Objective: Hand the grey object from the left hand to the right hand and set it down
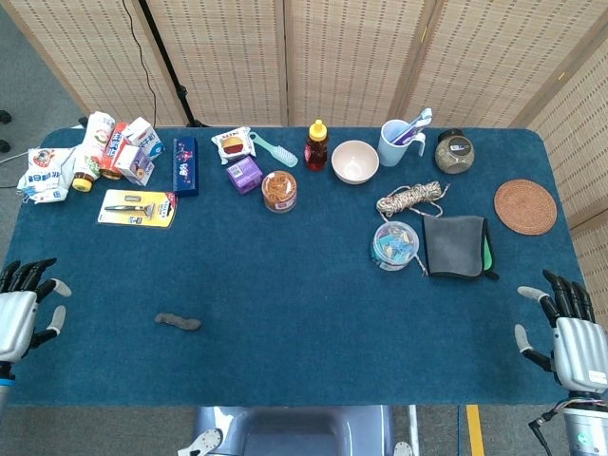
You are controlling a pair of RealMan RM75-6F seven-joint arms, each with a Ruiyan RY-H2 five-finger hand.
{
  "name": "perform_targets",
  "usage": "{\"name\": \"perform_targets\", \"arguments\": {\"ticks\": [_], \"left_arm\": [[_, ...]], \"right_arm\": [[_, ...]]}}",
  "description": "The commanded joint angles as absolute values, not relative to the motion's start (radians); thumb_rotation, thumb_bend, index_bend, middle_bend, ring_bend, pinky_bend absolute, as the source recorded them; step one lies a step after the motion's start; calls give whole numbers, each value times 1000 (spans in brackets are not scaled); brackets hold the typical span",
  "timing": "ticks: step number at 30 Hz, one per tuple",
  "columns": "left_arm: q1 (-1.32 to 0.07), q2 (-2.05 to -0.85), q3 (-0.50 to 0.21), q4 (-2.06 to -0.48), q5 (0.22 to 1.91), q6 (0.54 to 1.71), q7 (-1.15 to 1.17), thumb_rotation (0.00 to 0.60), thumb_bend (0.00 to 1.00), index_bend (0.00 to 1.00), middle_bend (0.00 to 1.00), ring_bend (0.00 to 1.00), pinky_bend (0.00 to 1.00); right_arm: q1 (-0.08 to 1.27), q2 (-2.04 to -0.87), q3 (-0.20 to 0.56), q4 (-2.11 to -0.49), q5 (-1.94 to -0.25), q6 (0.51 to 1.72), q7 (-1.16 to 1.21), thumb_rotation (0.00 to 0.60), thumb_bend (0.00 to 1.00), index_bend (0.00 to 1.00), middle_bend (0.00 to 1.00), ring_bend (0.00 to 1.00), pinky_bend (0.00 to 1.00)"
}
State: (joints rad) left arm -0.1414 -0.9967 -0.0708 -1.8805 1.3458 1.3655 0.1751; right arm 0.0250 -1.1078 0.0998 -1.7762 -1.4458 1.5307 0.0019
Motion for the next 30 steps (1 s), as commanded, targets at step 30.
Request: {"name": "perform_targets", "arguments": {"ticks": [30], "left_arm": [[-319,-1272,-65,-1736,1269,1144,321,600,237,476,148,102,0]], "right_arm": [[6,-1097,98,-1796,-1442,1551,-4,600,427,280,87,4,0]]}}
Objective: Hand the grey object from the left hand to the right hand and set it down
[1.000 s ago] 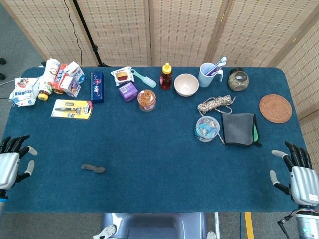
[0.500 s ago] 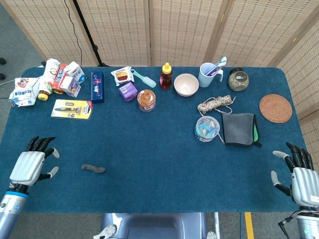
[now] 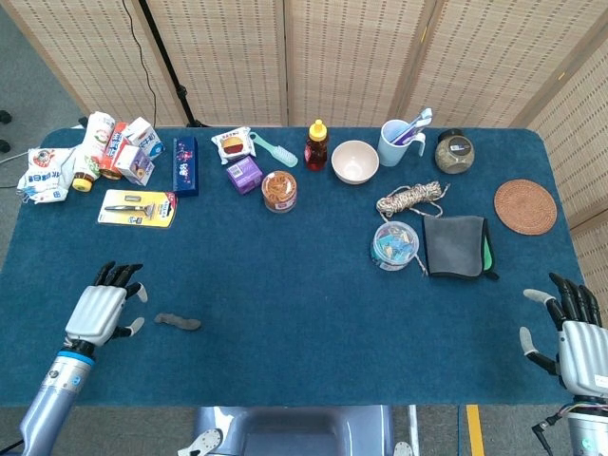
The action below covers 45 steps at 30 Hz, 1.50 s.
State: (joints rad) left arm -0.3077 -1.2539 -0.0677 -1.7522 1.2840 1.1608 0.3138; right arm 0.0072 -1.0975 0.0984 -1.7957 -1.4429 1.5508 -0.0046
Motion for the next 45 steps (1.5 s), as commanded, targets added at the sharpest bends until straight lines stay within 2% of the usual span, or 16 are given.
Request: {"name": "perform_targets", "arguments": {"ticks": [1,21,27,45], "left_arm": [[-323,-1280,-63,-1729,1262,1136,323,600,237,476,148,103,0],[-361,-1382,-50,-1638,1189,1090,356,600,254,481,150,102,0],[-370,-1401,-49,-1622,1169,1078,357,600,349,481,150,100,0],[-385,-1432,-41,-1591,1133,1063,357,600,342,492,150,99,0]], "right_arm": [[5,-1097,98,-1795,-1442,1552,-4,600,427,280,87,4,0],[-8,-1093,96,-1793,-1437,1562,2,600,427,276,88,4,0],[-12,-1090,98,-1794,-1433,1565,1,600,427,276,89,4,0],[-18,-1089,99,-1793,-1428,1566,3,600,427,276,90,4,0]]}}
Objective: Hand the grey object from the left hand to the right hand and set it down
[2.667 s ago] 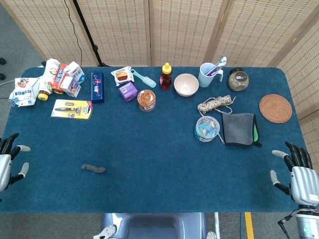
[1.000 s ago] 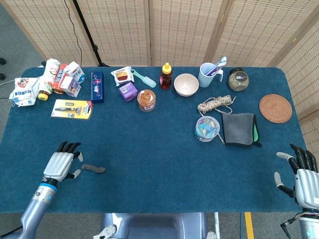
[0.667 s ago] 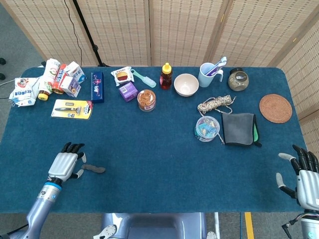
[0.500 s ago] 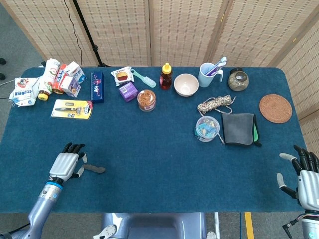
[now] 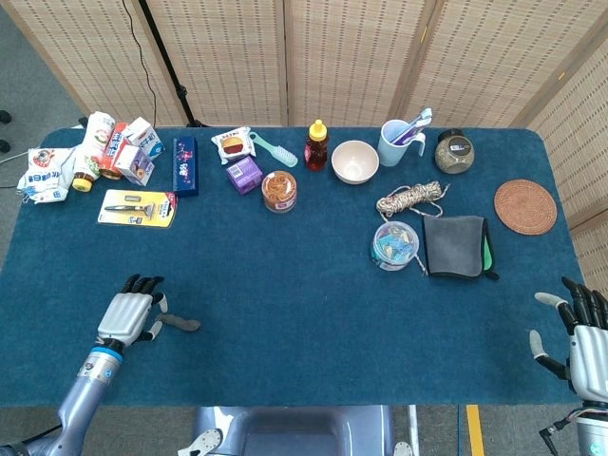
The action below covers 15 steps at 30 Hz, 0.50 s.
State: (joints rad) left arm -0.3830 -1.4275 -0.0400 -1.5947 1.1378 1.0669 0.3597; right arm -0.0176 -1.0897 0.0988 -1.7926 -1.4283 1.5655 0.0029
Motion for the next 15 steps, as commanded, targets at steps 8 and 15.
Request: {"name": "perform_targets", "arguments": {"ticks": [8,15], "left_arm": [[-394,-1444,-40,-1587,1130,1065,364,600,343,514,150,99,0],[-394,-1450,-36,-1578,1116,1065,371,600,343,522,151,99,0]], "right_arm": [[-21,-1088,100,-1794,-1428,1568,4,600,427,275,90,4,0],[-23,-1088,99,-1794,-1427,1568,6,600,427,274,90,4,0]]}}
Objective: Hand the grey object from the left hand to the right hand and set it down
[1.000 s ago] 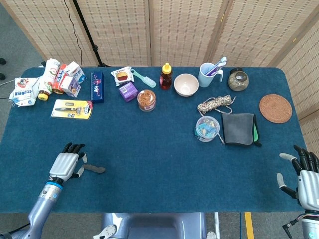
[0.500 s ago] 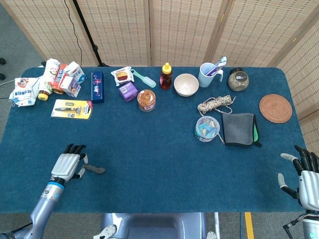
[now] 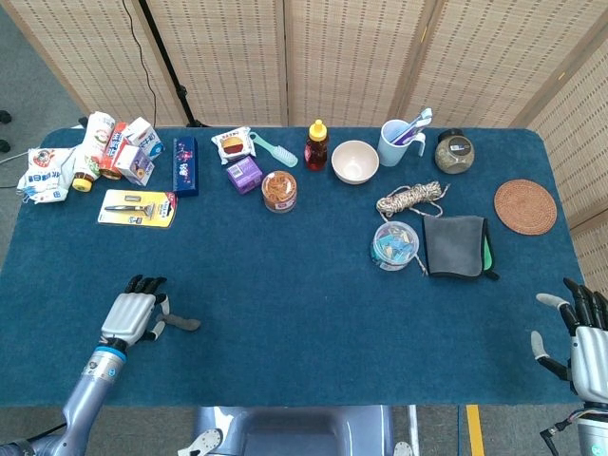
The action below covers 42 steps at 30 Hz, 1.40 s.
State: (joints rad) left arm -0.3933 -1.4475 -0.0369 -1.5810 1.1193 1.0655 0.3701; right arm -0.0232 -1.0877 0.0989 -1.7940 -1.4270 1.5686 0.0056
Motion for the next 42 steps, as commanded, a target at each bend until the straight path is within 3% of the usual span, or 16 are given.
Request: {"name": "perform_targets", "arguments": {"ticks": [1,15,27,42], "left_arm": [[-394,-1451,-36,-1576,1114,1065,371,600,343,514,151,99,0],[-405,-1470,-36,-1559,1104,1057,375,600,343,474,151,97,0],[-404,-1474,-33,-1563,1100,1067,378,600,351,583,163,98,0],[-414,-1428,-74,-1604,1092,1086,353,600,488,693,228,132,0]], "right_arm": [[-24,-1088,99,-1795,-1427,1569,7,600,427,273,90,4,0],[-28,-1085,99,-1797,-1425,1570,8,600,427,271,92,4,0],[-30,-1089,102,-1790,-1425,1573,18,600,427,271,97,4,0],[-22,-1082,102,-1799,-1442,1565,23,600,427,302,113,12,6]]}}
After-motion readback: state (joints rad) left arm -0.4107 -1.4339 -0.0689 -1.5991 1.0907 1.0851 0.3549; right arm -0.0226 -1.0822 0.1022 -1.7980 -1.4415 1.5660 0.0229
